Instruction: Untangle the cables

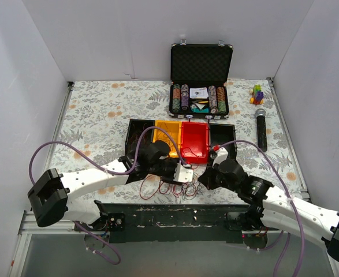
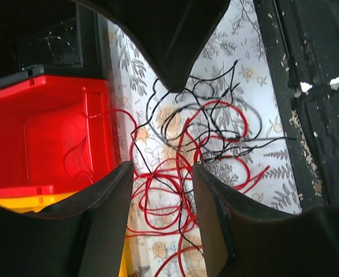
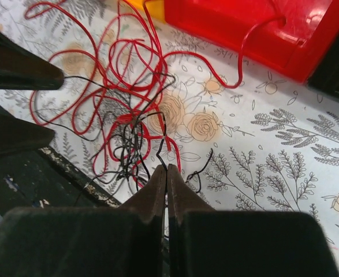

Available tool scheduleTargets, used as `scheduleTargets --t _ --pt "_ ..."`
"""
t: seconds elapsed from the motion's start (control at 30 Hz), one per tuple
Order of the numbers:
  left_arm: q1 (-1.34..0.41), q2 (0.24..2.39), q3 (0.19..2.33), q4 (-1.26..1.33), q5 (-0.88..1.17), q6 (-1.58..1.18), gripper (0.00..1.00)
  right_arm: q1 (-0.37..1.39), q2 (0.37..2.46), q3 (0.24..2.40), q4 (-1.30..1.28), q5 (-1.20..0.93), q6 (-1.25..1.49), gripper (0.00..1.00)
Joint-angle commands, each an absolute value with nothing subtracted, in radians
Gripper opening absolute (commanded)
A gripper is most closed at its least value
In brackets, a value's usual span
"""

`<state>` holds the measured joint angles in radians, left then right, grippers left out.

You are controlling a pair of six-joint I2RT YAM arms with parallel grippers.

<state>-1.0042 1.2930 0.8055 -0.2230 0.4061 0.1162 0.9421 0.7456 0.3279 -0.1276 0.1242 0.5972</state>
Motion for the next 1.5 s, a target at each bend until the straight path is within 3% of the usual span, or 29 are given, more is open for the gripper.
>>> scheduleTargets --t 0.0,0.37,0.5,0.63,0.9,0.93,1.03,1.17,1.47 --pt "-1.025 1.311 0.865 -0.120 0.419 0.043 0.46 0.942 0.638 0.439 -0.233 0.156 0.561 0.01" --pt "-1.028 1.325 0.862 -0.057 0.397 0.012 0.45 0.942 0.565 0.659 -0.350 0.101 0.509 0.01" --pt "-1.028 1.338 0.865 -0.048 0.408 0.008 0.28 0.942 0.580 0.701 -0.348 0.083 0.503 0.01" --pt "-1.029 1.336 0.859 -0.055 0.397 0.038 0.02 0.942 0.581 0.732 -0.362 0.118 0.492 0.01" --pt "-1.029 1.249 0.755 -0.104 0.345 0.055 0.00 0.942 0.581 0.894 -0.457 0.296 0.404 0.01" --pt "-1.029 1.238 0.743 -0.110 0.341 0.049 0.01 0.942 0.584 0.917 -0.462 0.308 0.391 0.01" --pt "-1.029 1.207 0.713 -0.135 0.327 0.044 0.33 0.942 0.601 0.972 -0.456 0.328 0.367 0.01" --pt "-1.028 1.184 0.655 -0.130 0.316 0.032 0.53 0.942 0.624 1.015 -0.443 0.310 0.370 0.01" --pt "-1.026 1.163 0.520 -0.057 0.324 0.040 0.68 0.942 0.630 1.066 -0.428 0.307 0.384 0.01"
